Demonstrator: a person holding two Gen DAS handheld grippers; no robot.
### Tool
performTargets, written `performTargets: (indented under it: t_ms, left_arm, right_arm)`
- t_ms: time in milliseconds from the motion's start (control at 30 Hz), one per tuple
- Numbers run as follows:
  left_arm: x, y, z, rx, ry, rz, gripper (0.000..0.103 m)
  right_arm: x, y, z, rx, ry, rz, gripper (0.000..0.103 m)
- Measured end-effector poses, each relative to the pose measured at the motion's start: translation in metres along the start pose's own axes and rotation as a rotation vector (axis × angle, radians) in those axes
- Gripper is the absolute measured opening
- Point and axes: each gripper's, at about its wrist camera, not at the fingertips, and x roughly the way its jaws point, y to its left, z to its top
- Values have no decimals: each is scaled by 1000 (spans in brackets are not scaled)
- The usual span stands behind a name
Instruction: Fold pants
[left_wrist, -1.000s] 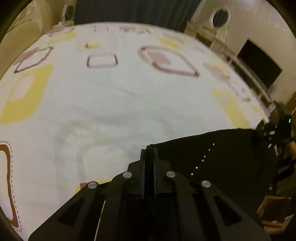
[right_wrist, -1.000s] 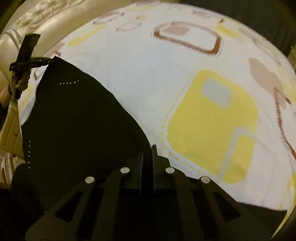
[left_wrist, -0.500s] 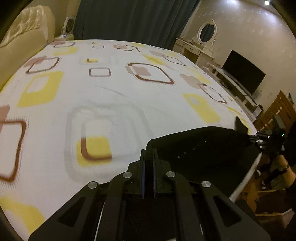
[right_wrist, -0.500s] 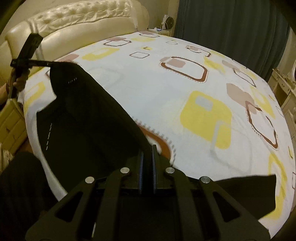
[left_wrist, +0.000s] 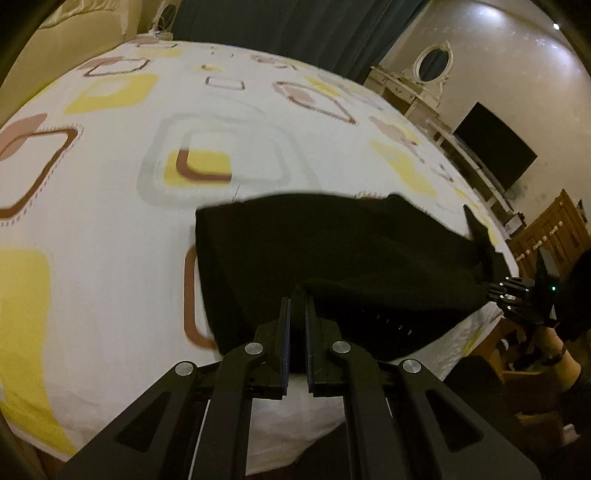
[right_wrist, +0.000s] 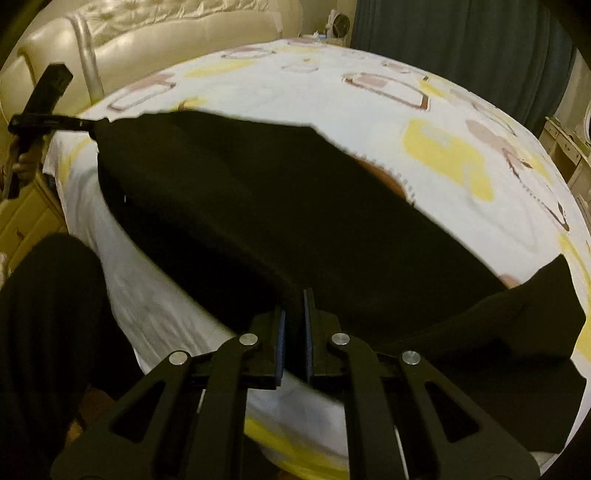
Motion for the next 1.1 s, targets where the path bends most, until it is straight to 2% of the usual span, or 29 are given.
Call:
performTargets:
  t_ms: [133,267,367,400,500,600,667,767,800,833,900,933,1000,1100]
  left_arm:
    - [11,3,-14,-3,42,41,8]
    - [12,12,-19,-37,37,31,11]
    - [9,22,-29,-50,40,30,18]
    - [8,24,-31,-51,43,33,18]
    - [-1,28,-40,-36,44,109,18]
    - [-18,31,-43,-46,2,182,18]
    - [-30,27,-38,-41,-38,240,18]
    - [-43,11,-19,-41,-105,259,20]
    - [-44,4,-11,-50,-132,263,25]
    - [-44,-3,-2,-57,-156,257,36]
    - [-38,-18,13,-67,-203,254,50]
    - [-34,-24,18,-74,-217,247,53]
    - [-16,-38,28,-65,-214,234,53]
    - [16,-54,33,-35,-178,259,53]
  right_arm:
    - [7,9,-12,14,11,-5,12]
    - [6,6,-13,51,6,11,14]
    - [1,4,-15,63,8,25,18]
    - [-1,2,-15,73,11,42,24]
    - [-15,-3,-20,110,5,85,29]
    - [-39,-22,-20,199,-31,122,32]
    - [-57,-47,-13,278,-72,115,40]
    - [-75,-107,6,445,-129,64,48]
    - [-76,-130,13,505,-139,36,51]
    - [-75,-162,21,582,-141,-22,52]
    - [-65,-209,35,690,-113,-122,55]
    - [-56,-238,41,758,-94,-171,55]
    - [-35,-287,48,879,-34,-251,55]
    - [-9,-332,52,991,39,-347,55]
